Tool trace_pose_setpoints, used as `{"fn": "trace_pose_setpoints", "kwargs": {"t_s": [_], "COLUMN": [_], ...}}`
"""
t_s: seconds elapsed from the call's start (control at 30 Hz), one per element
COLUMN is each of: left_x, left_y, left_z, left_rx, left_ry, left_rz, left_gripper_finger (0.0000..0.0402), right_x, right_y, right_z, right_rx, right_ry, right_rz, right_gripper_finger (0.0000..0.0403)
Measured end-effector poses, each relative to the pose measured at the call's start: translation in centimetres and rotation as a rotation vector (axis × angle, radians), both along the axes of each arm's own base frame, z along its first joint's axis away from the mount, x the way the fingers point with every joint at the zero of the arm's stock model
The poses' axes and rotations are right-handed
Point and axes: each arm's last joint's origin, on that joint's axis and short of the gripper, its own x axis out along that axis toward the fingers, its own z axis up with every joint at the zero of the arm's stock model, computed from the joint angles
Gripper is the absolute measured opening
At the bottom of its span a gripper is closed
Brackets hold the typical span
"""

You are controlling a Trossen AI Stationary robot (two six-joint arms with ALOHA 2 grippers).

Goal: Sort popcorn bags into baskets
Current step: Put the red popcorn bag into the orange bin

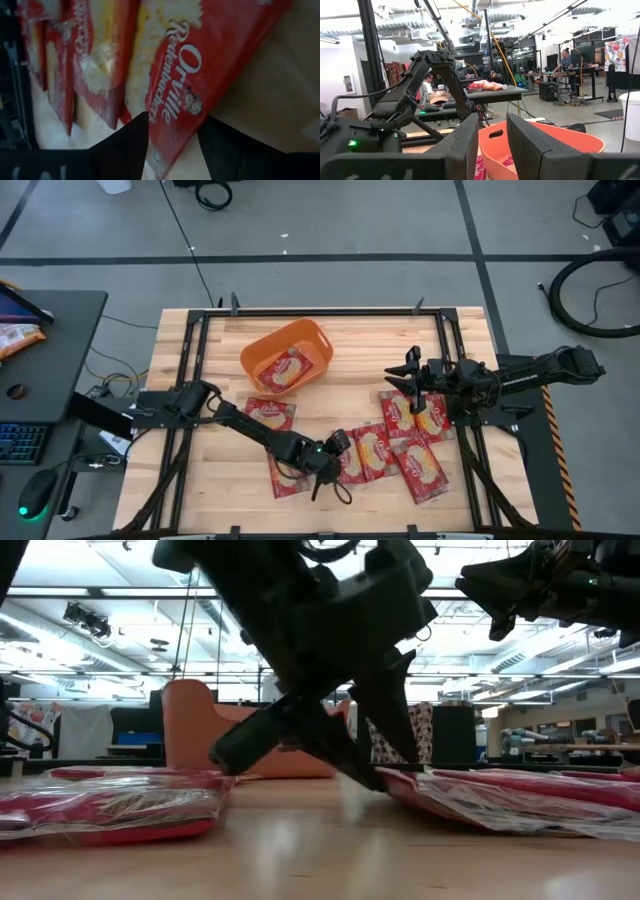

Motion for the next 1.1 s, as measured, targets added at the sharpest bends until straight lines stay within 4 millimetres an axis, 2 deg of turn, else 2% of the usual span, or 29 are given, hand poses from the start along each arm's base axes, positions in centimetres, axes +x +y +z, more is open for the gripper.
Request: {"fn": "trace_pose_setpoints", "kwargs": {"t_s": [0.1, 0.17, 0.37, 0.53, 0.7, 0.87, 1.1], "left_x": [0.1, 0.1, 0.1, 0.2, 0.4, -0.5, -3.0], "left_y": [0.4, 0.5, 0.4, 0.1, -0.1, 0.6, 3.1], "left_z": [-0.1, -0.2, -0.1, 0.8, 4.4, 8.1, 11.9], "left_rx": [-0.053, -0.087, -0.122, -0.118, -0.155, -0.189, -0.169], "left_ry": [0.033, 0.06, 0.05, 0.049, 0.06, 0.084, 0.078], "left_rz": [-0.029, -0.05, -0.03, 0.042, 0.12, 0.23, 0.485], "left_gripper_finger": [0.0161, 0.0139, 0.002, 0.0011, 0.0005, 0.0004, 0.0002], "right_x": [0.0, 0.0, 0.0, 0.0, 0.0, 0.0, 0.0], "right_y": [0.0, 0.0, 0.0, 0.0, 0.0, 0.0, 0.0], "right_z": [0.0, 0.0, 0.0, 0.0, -0.1, -0.1, -0.2], "right_rx": [0.0, 0.0, -0.001, 0.0, -0.001, -0.001, 0.0], "right_ry": [0.0, 0.0, 0.0, 0.003, 0.008, 0.013, 0.017], "right_rz": [0.0, 0.0, 0.0, 0.0, 0.0, 0.0, -0.004], "right_gripper_finger": [0.0107, 0.0107, 0.0107, 0.0107, 0.0107, 0.0107, 0.0107]}}
